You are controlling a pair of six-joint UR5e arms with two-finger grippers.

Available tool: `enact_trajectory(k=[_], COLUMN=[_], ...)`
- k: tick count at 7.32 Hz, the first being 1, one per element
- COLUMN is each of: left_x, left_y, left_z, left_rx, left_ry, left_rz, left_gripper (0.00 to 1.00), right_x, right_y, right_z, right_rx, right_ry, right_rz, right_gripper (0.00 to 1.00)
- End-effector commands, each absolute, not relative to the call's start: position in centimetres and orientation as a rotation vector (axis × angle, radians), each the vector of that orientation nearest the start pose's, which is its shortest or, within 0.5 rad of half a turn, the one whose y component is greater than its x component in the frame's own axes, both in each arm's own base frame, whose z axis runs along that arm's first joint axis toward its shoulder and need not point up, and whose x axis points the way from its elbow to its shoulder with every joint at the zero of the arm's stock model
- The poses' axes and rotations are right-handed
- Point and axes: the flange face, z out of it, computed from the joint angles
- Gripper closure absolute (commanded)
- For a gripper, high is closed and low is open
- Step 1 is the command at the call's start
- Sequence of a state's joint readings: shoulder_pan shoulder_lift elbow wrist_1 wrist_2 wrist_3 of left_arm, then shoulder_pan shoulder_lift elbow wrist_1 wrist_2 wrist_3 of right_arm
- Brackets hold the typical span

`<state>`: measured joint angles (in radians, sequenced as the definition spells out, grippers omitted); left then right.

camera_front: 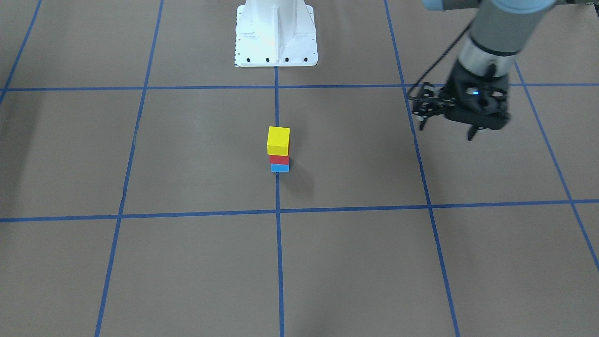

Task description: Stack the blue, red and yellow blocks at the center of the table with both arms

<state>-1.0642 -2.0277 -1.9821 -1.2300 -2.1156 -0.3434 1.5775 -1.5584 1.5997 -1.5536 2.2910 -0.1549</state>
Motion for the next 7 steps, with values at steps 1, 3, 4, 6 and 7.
enact_trajectory(k=[1, 3, 4, 6, 7], left_x=[3.9, 2.2, 0.8, -5.6, -6.1], left_y=[-53.9, -54.1, -53.3, -47.5, -44.4], left_z=[40.6, 51.8, 54.8, 61.6, 64.0], left_rx=[0.216, 0.106, 0.132, 0.127, 0.136], left_ry=[0.671, 0.638, 0.637, 0.65, 0.711], left_rz=[0.34, 0.272, 0.256, 0.139, 0.141], left_gripper=[0.0, 0.0, 0.0, 0.0, 0.0], right_x=[8.8, 9.6, 9.8, 9.8, 9.7], right_y=[-48.6, -46.7, -46.5, -46.1, -45.3], right_z=[65.5, 67.1, 66.6, 66.6, 67.6], right_rx=[0.096, 0.08, 0.097, 0.136, 0.134], right_ry=[-0.715, -0.728, -0.727, -0.721, -0.72], right_rz=[-0.116, -0.088, -0.1, -0.119, -0.12], right_gripper=[0.0, 0.0, 0.0, 0.0, 0.0])
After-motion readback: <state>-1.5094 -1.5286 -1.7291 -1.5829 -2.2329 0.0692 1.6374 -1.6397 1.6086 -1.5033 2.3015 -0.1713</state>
